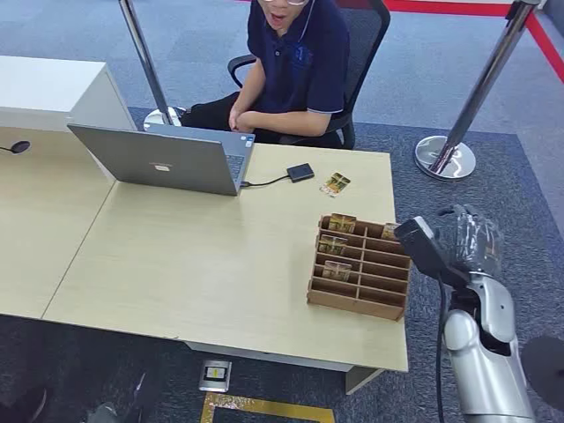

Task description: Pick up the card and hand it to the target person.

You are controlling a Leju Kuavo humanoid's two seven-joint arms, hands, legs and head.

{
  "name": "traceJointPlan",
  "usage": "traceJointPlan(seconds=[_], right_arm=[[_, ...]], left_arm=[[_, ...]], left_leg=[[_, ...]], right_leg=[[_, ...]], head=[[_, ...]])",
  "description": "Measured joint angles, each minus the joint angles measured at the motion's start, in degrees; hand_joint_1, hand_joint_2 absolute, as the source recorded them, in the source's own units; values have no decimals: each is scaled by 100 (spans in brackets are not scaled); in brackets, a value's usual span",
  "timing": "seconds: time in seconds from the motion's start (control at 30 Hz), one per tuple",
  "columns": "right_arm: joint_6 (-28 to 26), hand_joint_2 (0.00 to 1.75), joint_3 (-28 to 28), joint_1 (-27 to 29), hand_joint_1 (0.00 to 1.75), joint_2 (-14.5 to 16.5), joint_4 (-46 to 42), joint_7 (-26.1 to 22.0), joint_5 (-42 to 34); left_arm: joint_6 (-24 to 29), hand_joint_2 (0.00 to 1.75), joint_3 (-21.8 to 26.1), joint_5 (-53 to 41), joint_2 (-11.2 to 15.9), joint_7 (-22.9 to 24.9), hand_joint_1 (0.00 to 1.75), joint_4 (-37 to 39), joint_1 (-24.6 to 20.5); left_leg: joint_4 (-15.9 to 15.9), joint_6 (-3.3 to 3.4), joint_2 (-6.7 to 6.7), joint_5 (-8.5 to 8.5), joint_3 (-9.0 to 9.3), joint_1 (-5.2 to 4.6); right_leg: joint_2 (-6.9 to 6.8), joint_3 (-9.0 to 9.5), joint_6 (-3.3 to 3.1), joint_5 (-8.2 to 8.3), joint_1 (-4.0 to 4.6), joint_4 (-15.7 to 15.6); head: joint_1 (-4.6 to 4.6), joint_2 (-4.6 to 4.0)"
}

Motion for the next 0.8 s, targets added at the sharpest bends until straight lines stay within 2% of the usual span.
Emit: traceJointPlan(seconds=[0.3,0.8], right_arm=[[-6,175,187,-188,95,0,443,20,15],[-70,175,419,-449,82,32,1008,46,20]], left_arm=[[-2,0,0,10,0,16,0,3,-1],[-7,0,0,4,0,26,0,6,-3]], left_leg=[[0,0,0,0,0,0],[0,0,0,0,-1,0]], right_leg=[[0,1,0,0,0,1],[0,0,0,0,0,1]], head=[[-1,0],[-1,0]])
